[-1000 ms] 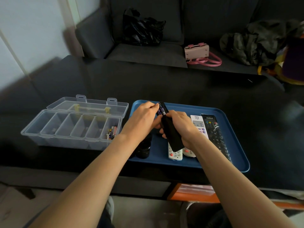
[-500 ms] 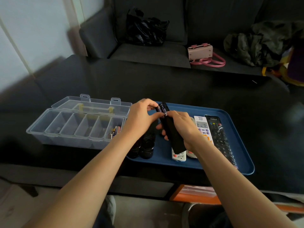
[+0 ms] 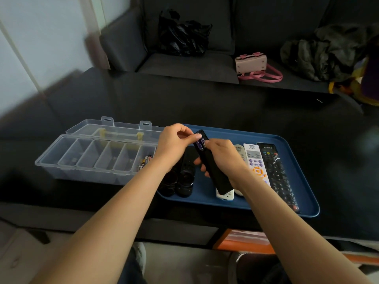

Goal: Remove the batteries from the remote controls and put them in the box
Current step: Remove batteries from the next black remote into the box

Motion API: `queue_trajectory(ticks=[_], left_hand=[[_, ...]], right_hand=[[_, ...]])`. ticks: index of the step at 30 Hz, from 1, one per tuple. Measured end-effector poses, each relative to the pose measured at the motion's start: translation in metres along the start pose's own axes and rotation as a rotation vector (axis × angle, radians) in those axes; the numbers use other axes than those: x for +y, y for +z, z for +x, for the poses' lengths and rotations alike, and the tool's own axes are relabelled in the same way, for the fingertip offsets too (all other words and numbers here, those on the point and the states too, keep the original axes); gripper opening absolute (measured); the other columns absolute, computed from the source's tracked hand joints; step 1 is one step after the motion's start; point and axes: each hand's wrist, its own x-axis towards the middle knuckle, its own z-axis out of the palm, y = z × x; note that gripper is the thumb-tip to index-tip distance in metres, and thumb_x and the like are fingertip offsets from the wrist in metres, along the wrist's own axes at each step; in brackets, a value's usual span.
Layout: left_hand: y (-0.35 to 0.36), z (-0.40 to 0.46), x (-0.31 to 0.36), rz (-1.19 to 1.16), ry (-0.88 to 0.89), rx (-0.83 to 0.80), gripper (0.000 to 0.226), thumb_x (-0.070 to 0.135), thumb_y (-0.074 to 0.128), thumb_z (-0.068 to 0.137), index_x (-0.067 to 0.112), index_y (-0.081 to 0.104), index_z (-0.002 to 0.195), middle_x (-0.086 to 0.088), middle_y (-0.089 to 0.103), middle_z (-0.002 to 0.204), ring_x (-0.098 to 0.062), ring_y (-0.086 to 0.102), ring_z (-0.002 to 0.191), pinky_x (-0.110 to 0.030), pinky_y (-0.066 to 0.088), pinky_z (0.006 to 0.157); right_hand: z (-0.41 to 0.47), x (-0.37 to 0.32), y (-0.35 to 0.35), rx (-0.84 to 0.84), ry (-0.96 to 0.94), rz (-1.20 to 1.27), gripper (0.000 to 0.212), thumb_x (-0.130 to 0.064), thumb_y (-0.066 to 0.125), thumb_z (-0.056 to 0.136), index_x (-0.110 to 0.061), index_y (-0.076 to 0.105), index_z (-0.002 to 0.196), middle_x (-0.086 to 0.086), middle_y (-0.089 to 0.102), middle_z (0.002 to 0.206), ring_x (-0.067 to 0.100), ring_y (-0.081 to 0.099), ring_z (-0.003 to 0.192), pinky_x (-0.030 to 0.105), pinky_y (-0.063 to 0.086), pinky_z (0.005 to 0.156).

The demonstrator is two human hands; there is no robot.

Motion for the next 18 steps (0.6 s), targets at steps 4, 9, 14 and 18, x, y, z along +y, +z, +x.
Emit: queue_trajectory(ticks=[4, 9, 14, 18], left_hand=[[-0.001, 0.0006, -0.0026, -0.043, -0.042, -0.023, 0.013, 0.022, 0.074, 0.076, 0.018, 0.062, 0.074, 0.003, 0.064, 0.077, -0.01, 0.06, 0.077, -0.02, 0.047, 0.073], [0.0022, 0.0006, -0.0027, -0.078, -0.03, -0.009, 0.011, 0.016, 0.074, 0.076, 0.012, 0.064, 0.081, 0.001, 0.066, 0.078, -0.009, 0.062, 0.077, -0.018, 0.049, 0.074], [0.0047, 0.001, -0.0046, -0.02, 0.042, 0.069, 0.006, 0.012, 0.073, 0.077, 0.012, 0.067, 0.079, 0.0, 0.067, 0.076, -0.008, 0.062, 0.073, -0.021, 0.05, 0.075], [0.0005, 0.0026, -0.0061, -0.018, 0.005, 0.049, 0.007, 0.015, 0.072, 0.078, 0.016, 0.066, 0.076, 0.003, 0.065, 0.074, -0.009, 0.061, 0.074, -0.023, 0.05, 0.076]], right_hand=[[0.0031, 0.0018, 0.0007, 0.031, -0.022, -0.099, 0.029, -0.022, 0.035, 0.102, -0.004, 0.058, 0.105, 0.018, 0.068, 0.076, 0.02, 0.059, 0.052, 0.028, 0.049, 0.046], [0.0058, 0.0031, 0.0014, 0.075, -0.041, -0.172, 0.028, -0.023, 0.036, 0.102, -0.007, 0.058, 0.103, 0.015, 0.068, 0.075, 0.017, 0.06, 0.051, 0.026, 0.048, 0.044], [0.008, 0.0047, 0.0026, 0.094, -0.046, -0.13, 0.029, -0.022, 0.035, 0.102, -0.004, 0.058, 0.106, 0.015, 0.068, 0.071, 0.017, 0.058, 0.047, 0.026, 0.046, 0.043], [0.0071, 0.0032, 0.0058, 0.095, -0.056, -0.179, 0.029, -0.022, 0.034, 0.103, -0.004, 0.057, 0.107, 0.013, 0.066, 0.071, 0.015, 0.056, 0.047, 0.023, 0.045, 0.041]])
